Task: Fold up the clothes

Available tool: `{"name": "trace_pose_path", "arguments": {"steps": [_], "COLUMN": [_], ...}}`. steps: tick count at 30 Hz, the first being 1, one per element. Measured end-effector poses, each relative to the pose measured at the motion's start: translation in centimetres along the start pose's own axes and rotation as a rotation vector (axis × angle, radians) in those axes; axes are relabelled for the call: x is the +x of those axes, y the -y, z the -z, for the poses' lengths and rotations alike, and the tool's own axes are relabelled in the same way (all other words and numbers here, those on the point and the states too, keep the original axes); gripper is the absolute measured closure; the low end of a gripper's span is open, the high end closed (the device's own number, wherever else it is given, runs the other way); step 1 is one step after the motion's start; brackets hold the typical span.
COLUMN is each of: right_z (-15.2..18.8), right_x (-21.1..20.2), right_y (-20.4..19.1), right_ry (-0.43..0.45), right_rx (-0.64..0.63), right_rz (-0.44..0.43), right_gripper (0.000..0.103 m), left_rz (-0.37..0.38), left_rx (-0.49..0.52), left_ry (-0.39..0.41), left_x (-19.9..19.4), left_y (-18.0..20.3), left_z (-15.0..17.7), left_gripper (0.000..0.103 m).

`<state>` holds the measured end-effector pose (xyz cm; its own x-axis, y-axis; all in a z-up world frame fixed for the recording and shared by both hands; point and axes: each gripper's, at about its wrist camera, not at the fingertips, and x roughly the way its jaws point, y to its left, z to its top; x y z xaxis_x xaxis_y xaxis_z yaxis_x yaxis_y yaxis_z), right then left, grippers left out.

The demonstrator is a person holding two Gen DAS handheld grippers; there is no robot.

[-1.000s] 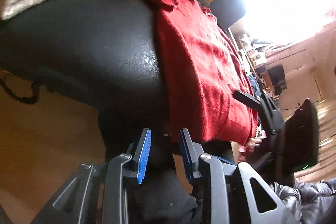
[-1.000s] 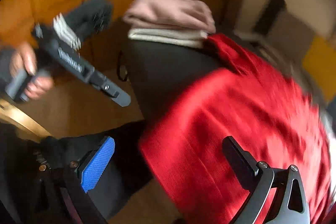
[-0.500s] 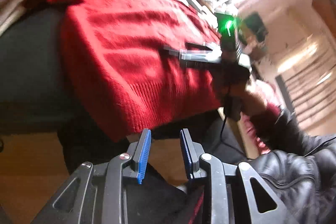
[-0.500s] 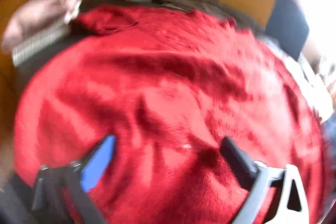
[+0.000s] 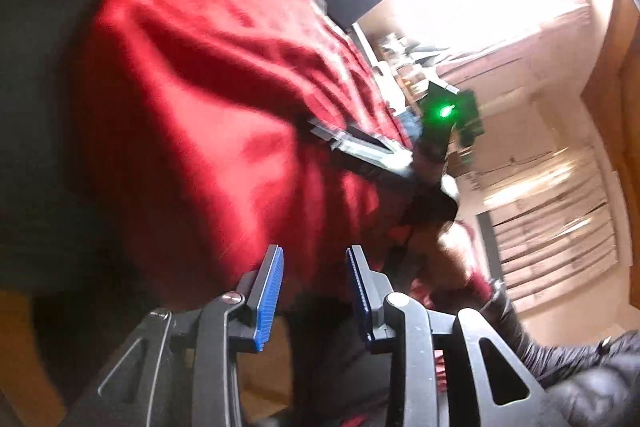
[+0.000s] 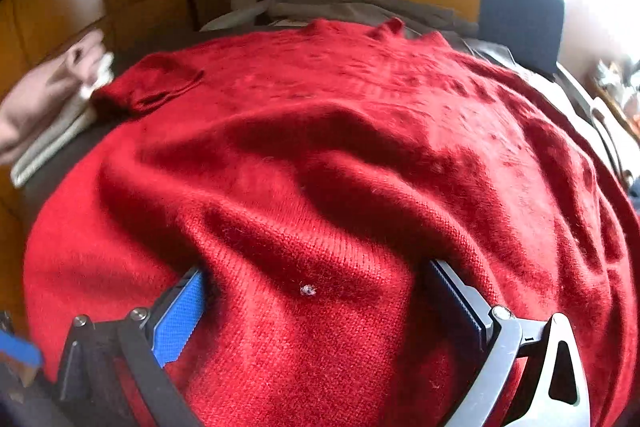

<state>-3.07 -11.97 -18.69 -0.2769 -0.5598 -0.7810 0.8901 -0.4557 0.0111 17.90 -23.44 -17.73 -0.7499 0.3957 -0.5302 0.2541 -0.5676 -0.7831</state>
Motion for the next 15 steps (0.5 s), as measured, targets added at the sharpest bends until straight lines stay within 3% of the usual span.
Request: {"name": "trace_pose_path", "arguments": {"steps": [4,7,11,15], "right_z": [-0.3,-0.1,0.0,0.1], "right_x": [0.3,0.2,0.1,0.0], "right_y": [0.4,0.9,0.6,0.5], "right_ry": [0.001,0.024,0.032,0.039], "right_rx": [-0.021,0.002,-0.008,-0.005], "right_rz": [-0.037,-0.071,-0.062,-0.063], "right_gripper": [0.000,0.000,0.000,0.000], "left_rz": [0.055,-0.024,-0.031,0.003], "left_rx": [0.030,0.084,0.023,-0.006], "left_ry": [-0.020,-0.058,-0.106,-0.081], "left_x": [-1.0,-3.0,-2.3,-0.6], "left_y": [1.0,0.5,-0.5,-0.9], "left_z": [-0.4,1.2,4.1,3.8], "left_gripper": [0.071,0.071,0.071,0.070]}}
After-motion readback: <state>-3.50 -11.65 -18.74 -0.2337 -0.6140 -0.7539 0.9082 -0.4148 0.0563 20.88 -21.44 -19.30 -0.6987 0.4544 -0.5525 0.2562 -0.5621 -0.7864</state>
